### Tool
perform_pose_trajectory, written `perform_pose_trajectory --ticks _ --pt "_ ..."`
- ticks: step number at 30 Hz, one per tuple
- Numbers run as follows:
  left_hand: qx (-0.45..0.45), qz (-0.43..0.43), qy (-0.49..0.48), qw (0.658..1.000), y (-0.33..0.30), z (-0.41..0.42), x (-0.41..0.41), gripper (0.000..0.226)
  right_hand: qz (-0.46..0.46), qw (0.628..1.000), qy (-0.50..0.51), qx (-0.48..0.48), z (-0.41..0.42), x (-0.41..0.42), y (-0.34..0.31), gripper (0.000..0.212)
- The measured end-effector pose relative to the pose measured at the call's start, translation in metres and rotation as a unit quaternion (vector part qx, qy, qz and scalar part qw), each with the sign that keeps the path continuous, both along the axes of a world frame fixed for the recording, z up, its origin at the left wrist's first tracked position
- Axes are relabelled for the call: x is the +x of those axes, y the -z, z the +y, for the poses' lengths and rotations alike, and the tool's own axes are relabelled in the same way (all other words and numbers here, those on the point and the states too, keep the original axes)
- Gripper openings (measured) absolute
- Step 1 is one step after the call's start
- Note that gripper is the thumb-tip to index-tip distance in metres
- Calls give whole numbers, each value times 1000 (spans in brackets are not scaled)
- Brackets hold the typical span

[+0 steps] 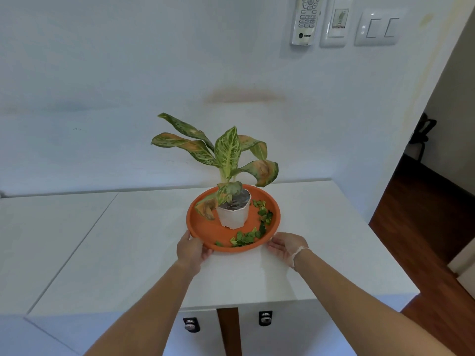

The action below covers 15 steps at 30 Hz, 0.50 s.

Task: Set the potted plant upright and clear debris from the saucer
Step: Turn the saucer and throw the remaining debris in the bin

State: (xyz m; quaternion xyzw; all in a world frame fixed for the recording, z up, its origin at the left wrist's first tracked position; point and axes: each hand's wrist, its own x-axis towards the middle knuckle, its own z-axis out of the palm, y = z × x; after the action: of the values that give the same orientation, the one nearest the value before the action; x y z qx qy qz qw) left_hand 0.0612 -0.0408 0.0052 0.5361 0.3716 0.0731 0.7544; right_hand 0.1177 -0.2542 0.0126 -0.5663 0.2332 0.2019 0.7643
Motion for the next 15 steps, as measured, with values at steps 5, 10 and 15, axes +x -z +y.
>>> perform_pose_trajectory --ticks 5,10,15 --pt "28 16 31 999 -1 11 2 47 -11 1000 -16 -6 -2 4 -4 24" --pt "14 19 36 999 -3 13 0 38 -7 1000 -16 -18 0 4 -4 13" --pt "-3 3 26 1000 -3 9 4 56 -3 1000 7 -24 1 3 -2 11"
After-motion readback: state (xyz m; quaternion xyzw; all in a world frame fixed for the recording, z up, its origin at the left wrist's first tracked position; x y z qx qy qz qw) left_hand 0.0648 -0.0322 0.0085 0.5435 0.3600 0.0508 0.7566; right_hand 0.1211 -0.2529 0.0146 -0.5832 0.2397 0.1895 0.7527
